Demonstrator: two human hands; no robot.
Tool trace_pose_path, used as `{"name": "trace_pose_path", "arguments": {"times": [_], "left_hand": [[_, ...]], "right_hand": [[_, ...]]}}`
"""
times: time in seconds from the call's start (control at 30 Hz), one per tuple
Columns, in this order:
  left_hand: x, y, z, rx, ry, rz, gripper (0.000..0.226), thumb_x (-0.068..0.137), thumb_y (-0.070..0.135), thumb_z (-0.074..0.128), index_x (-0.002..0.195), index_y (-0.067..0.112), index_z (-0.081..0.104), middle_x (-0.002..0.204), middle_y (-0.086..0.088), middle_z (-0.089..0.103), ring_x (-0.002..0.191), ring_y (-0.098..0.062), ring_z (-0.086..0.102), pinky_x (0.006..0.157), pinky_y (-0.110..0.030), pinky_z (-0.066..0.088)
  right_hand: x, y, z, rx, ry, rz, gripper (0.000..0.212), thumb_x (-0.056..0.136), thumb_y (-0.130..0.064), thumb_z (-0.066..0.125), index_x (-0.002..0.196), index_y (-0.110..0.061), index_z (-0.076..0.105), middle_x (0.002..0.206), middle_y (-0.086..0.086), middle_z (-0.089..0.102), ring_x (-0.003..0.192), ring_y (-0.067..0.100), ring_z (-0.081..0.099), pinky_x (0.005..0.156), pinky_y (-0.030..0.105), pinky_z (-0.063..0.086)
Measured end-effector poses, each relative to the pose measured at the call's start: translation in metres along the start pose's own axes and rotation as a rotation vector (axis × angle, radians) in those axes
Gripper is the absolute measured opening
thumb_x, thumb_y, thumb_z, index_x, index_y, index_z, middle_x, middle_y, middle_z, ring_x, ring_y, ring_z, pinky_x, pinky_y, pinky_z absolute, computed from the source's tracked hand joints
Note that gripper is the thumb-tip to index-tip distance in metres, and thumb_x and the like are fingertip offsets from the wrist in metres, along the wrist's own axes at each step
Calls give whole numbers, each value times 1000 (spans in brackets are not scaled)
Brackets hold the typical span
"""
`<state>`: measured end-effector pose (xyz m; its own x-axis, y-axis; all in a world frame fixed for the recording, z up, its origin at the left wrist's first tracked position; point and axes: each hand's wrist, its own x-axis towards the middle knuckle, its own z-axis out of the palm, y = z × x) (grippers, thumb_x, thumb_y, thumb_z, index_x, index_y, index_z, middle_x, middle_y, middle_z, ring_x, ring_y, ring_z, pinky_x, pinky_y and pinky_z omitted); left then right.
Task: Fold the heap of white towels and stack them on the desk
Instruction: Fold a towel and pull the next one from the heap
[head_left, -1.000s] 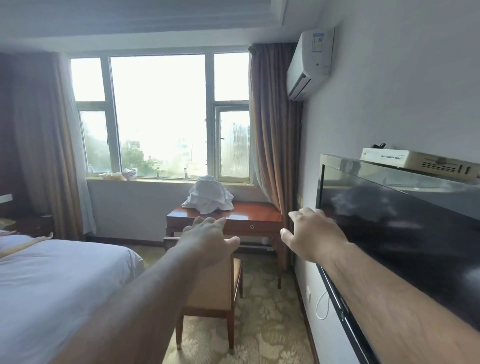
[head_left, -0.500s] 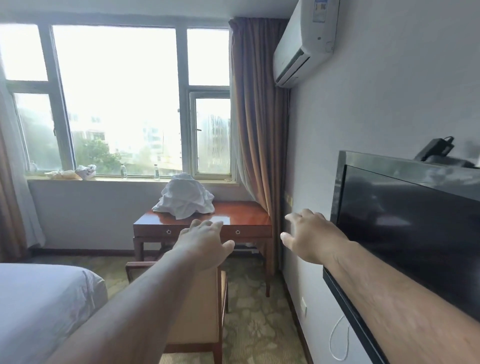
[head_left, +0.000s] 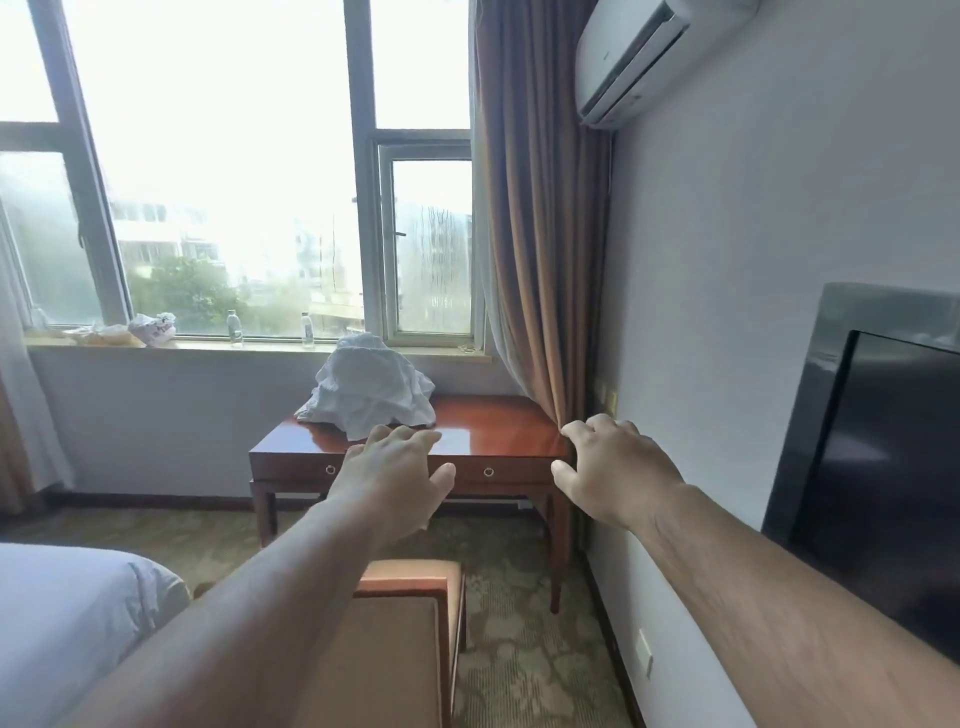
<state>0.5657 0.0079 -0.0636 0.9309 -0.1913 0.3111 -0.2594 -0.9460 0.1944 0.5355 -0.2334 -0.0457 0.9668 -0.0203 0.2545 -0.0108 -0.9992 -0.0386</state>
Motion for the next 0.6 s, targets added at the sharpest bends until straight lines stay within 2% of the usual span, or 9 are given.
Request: {"name": "trace_pose_path", "arguments": {"times": [0.2,0.33,0.5,0.6], "left_hand": [[112,3,38,52,-98,-47,65,97,56,38,156,30,28,159,3,36,147,-21,22,118,-47,25],[179,2,64,47,-103,-88,65,96,57,38,156,33,27,157,5,37,145,-20,24,117,-44,25],[235,-7,89,105,-133,-93,66,94,59,37,155,36,28,154,5,41,141,-21,28,114,-45,27],[277,-8,91,102,-159,-92,72,89,65,38,154,37,28,156,6,38,144,-20,23,115,-45,25]], "right_hand": [[122,39,26,56,-1,-14,56,98,-50,41,148,-24,41,146,4,46,132,27,44,106,42,44],[197,65,46,67,-36,-3,56,98,-50,39,147,-23,41,147,4,45,133,27,43,106,42,43],[259,77,76,15,-144,-8,59,98,-54,37,149,-24,38,152,4,38,139,27,36,108,43,41],[298,86,77,27,-143,12,60,98,-55,37,150,-25,37,152,4,38,139,28,36,106,44,41]]}}
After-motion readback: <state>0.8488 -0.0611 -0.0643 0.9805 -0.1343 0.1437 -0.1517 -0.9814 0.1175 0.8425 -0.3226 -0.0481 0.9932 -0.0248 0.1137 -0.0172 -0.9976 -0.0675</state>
